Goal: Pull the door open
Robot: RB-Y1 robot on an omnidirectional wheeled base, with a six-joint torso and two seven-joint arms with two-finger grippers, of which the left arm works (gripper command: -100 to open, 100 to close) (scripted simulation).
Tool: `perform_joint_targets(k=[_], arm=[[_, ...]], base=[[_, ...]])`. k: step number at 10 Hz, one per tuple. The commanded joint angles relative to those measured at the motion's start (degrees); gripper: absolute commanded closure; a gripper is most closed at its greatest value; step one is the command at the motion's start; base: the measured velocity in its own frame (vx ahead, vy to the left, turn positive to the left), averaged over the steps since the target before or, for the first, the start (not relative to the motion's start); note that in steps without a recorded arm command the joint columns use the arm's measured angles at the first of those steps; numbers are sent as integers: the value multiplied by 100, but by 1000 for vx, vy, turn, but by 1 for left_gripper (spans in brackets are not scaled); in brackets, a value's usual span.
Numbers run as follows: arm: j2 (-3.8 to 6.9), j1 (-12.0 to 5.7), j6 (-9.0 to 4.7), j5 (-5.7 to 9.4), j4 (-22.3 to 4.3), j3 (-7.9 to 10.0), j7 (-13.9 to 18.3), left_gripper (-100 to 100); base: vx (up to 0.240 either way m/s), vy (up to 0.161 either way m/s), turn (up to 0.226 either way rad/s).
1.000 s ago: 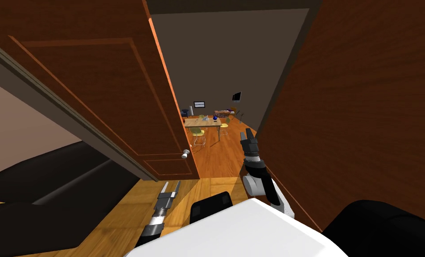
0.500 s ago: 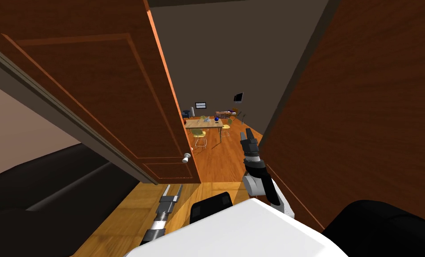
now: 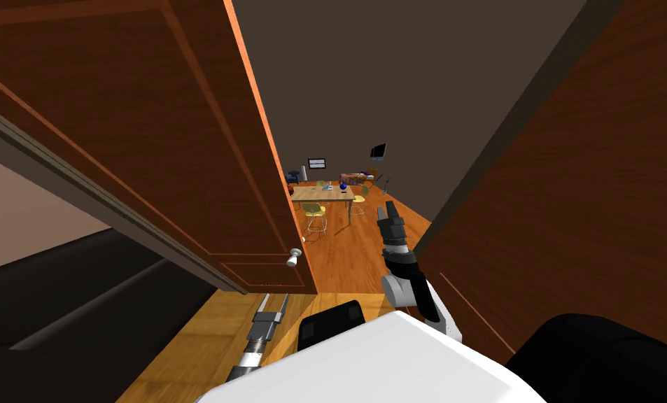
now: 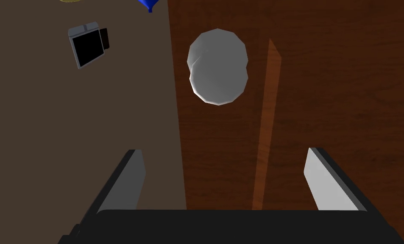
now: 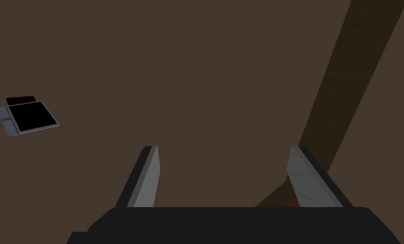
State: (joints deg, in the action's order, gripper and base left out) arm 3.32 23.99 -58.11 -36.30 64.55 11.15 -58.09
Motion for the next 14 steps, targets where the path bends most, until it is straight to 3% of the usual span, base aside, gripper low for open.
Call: perform_joint_targets(k=[1,7,9,11,13,14], arm=[[127,-117,-42,88,-196,115,20,-100],[534,-537,-176,414,-902,514,93,-100],[663,-674,-217,523,-1134,643,118,-100],[898,-921,-288,724,-1555,875,164,-100],[988,-1016,-314,802,-1717,963,184,-100],[1084,-1118,-340,886,-1892,1057,207,-100]], base=[[-19,-70,-154],[-17,-125,-137],[83,-60,-135],[154,-62,-234],[139,-15,-67],[88,-8,-92]])
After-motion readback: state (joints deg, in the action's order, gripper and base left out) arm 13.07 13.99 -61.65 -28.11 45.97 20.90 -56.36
